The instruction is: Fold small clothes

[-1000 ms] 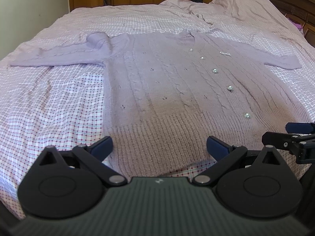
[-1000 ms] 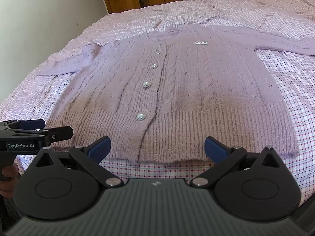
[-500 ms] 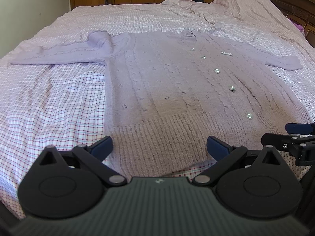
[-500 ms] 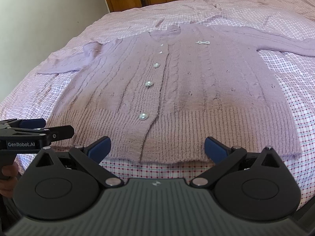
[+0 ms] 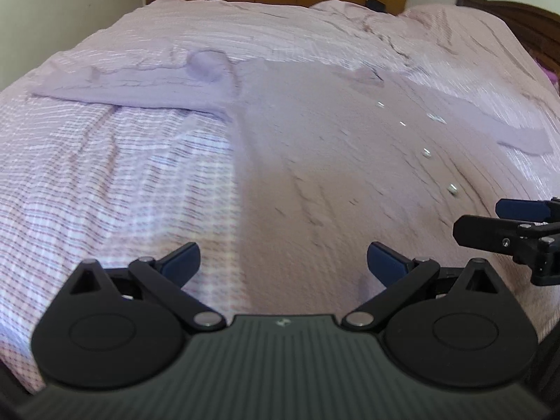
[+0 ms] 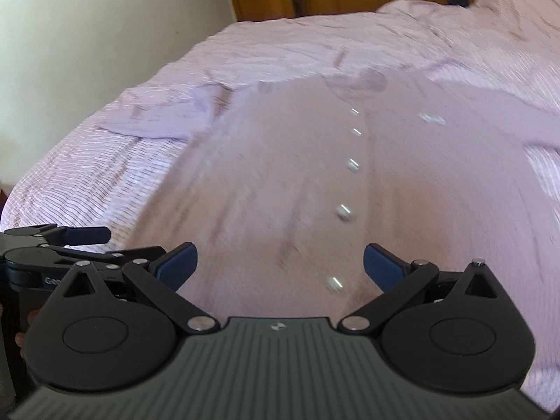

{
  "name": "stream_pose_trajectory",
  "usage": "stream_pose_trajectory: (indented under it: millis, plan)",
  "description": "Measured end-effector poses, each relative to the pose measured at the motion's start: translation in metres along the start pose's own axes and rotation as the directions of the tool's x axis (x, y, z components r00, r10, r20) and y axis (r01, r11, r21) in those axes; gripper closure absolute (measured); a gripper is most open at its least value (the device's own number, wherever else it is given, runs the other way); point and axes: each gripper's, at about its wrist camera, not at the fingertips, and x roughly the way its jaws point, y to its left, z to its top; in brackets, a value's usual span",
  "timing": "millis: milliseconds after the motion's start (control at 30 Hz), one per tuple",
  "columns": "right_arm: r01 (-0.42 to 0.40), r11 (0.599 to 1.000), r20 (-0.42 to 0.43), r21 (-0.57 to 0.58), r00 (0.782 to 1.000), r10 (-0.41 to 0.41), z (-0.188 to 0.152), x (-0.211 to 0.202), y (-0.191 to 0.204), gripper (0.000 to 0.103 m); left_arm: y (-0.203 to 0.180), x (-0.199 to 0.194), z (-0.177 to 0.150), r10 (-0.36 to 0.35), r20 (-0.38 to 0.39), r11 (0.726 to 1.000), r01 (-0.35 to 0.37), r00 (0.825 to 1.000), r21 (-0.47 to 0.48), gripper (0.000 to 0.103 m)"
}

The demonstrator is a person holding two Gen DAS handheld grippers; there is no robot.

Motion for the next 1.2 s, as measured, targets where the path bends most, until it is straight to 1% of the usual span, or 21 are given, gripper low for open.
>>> stream_pose_trajectory:
  millis: [167,267,367,467,533,600,700,733,800,833,867,933,1033,1100,1200]
  plan:
    - [-0.051,0.996,0.009,-0.071,0.999,0.051,0.03,0.026,0.036,0.0,0.032,0.009,0.013,0.009,-0.004,0.998,-0.009,1.0,-0.059,0.0]
    - [-0.087,0.993,0.006,-0.084,0.996,0.088,0.047,0.04,0.052,0.0,0.052,0.013,0.023,0.041,0.007,0.996,-0.04,0.999,-0.082,0.0]
    - [-0.127,0.988,0.011,-0.089,0.992,0.129,0.062,0.053,0.066,0.0,0.073,0.016,0.036,0.042,0.026,0.993,-0.039,0.999,-0.113,0.0]
    - [-0.158,0.981,0.037,-0.11,0.986,0.163,0.077,0.066,0.08,0.0,0.092,0.021,0.047,0.048,0.037,0.988,-0.042,0.998,-0.151,0.0]
    - [-0.164,0.977,0.053,-0.139,0.984,0.172,0.086,0.076,0.091,0.0,0.105,0.025,0.053,0.048,0.049,0.984,-0.039,0.998,-0.176,0.0]
    - [-0.151,0.974,0.067,-0.167,0.984,0.164,0.097,0.087,0.105,0.0,0.12,0.03,0.062,0.045,0.069,0.978,-0.03,0.997,-0.208,0.0]
    - [-0.151,0.973,0.097,-0.173,0.981,0.169,0.112,0.101,0.119,0.0,0.147,0.042,0.077,0.043,0.101,0.959,-0.013,0.994,-0.283,0.0]
    - [-0.161,0.973,0.108,-0.166,0.978,0.18,0.117,0.107,0.122,0.0,0.158,0.048,0.082,0.046,0.105,0.95,-0.011,0.993,-0.313,0.0]
    - [-0.226,0.964,0.12,-0.138,0.963,0.242,0.127,0.124,0.125,0.0,0.176,0.056,0.091,0.054,0.116,0.935,-0.01,0.992,-0.354,0.0]
    - [-0.256,0.961,0.13,-0.108,0.954,0.269,0.131,0.133,0.125,0.0,0.184,0.06,0.094,0.052,0.141,0.933,0.002,0.989,-0.36,0.0]
    - [-0.269,0.96,0.147,-0.073,0.95,0.277,0.134,0.142,0.123,0.0,0.189,0.064,0.096,0.05,0.172,0.934,0.015,0.984,-0.357,0.0]
    - [-0.239,0.971,0.139,-0.007,0.961,0.238,0.142,0.166,0.124,0.0,0.2,0.073,0.101,0.042,0.223,0.934,0.041,0.974,-0.355,0.0]
    - [-0.216,0.975,0.14,0.054,0.968,0.207,0.15,0.195,0.126,0.0,0.216,0.086,0.106,0.053,0.253,0.926,0.048,0.966,-0.375,0.0]
    - [-0.231,0.967,0.136,0.104,0.967,0.216,0.15,0.208,0.126,0.0,0.228,0.096,0.11,0.048,0.262,0.917,0.062,0.964,-0.394,0.0]
    - [-0.26,0.956,0.14,0.138,0.96,0.241,0.147,0.224,0.129,0.0,0.248,0.105,0.112,0.031,0.282,0.888,0.103,0.959,-0.448,0.0]
